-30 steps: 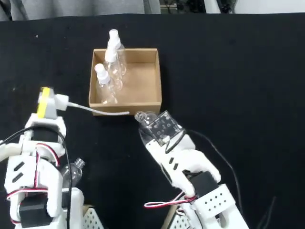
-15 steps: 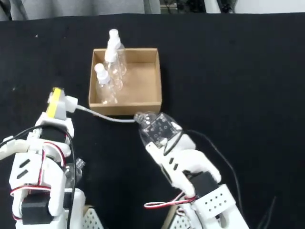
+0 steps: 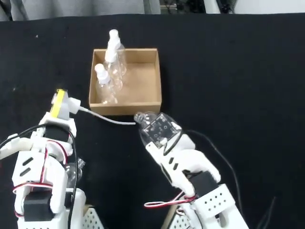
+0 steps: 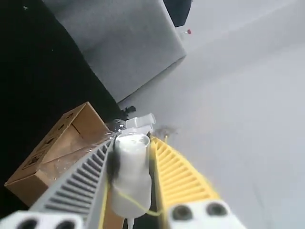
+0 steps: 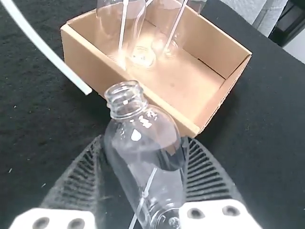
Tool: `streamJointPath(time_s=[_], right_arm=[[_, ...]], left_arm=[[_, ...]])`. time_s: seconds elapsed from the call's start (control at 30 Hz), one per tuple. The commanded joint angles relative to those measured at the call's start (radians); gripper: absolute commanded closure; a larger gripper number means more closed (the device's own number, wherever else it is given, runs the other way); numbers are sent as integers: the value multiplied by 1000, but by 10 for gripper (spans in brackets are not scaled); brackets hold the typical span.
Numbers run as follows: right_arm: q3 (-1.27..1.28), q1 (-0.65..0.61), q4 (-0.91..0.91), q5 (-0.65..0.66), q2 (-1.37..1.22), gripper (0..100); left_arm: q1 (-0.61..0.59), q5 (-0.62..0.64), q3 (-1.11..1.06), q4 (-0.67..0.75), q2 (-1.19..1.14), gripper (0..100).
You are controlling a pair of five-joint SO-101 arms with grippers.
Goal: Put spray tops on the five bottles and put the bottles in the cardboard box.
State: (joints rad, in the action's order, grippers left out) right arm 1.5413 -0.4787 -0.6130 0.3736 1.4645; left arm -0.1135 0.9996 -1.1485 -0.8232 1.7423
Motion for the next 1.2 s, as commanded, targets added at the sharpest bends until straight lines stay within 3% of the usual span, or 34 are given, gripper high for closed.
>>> streamJointPath(time_s=[0.0, 0.17, 0.5, 0.77, 1.17], right_arm=[[-16, -21, 29, 12, 39, 942], [-21, -23, 31, 18, 39, 942], [-13, -61, 31, 80, 39, 943], [-12, -60, 31, 77, 39, 943], [-1, -58, 31, 78, 39, 943]], left_arm=[[5, -6, -33, 91, 2, 971], [-1, -12, -130, 221, 2, 971], [-1, -12, -128, 224, 3, 970], [1, -6, 5, 68, 3, 970], [1, -11, 8, 60, 3, 970]])
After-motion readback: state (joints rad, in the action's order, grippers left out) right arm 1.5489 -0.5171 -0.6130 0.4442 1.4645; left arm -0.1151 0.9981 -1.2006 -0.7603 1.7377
